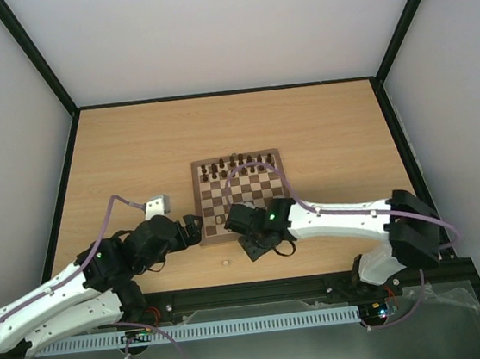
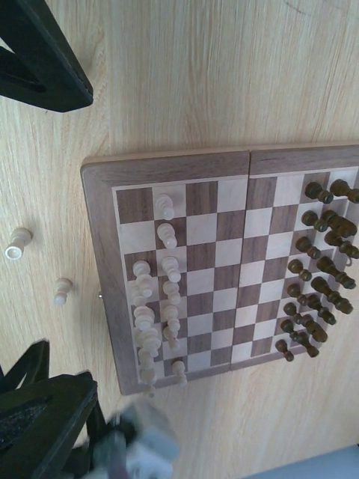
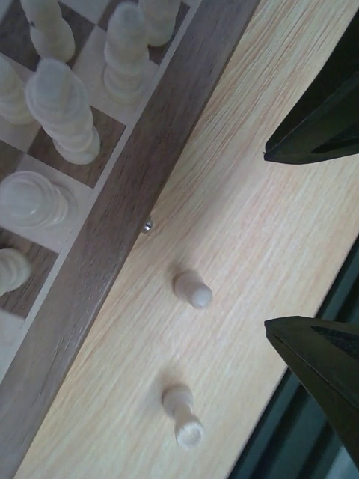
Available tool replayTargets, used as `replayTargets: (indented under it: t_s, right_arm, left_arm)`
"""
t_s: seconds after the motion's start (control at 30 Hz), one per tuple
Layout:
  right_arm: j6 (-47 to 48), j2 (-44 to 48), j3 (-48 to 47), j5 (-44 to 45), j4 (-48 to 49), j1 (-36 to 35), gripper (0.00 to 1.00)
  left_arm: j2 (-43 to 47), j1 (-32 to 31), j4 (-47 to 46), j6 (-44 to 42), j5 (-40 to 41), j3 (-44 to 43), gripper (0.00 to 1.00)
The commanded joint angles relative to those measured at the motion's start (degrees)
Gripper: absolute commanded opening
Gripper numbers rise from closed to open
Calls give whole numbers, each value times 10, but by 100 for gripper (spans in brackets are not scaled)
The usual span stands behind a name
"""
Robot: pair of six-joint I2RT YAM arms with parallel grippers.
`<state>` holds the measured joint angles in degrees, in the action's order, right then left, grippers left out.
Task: Set up the chess pieces on the board
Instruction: Pick up the chess piece at the center of the board.
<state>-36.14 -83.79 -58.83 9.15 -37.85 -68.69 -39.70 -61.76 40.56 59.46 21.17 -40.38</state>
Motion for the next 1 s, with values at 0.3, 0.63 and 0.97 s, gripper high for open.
replayTargets:
  t_s: [0.3,0.63,0.97]
  right_arm:
    - [29,-129,-36,-18,47,-4,45]
    - [32,-162,-30,-37,72,-4,32]
    - [27,-155,-38,-31,58,-4,10]
  left_arm:
    - [39,-4,35,23,22,-4,99]
    - [39,-4,14,20,20,16,99]
    - [46,-3,1,18,19,36,99]
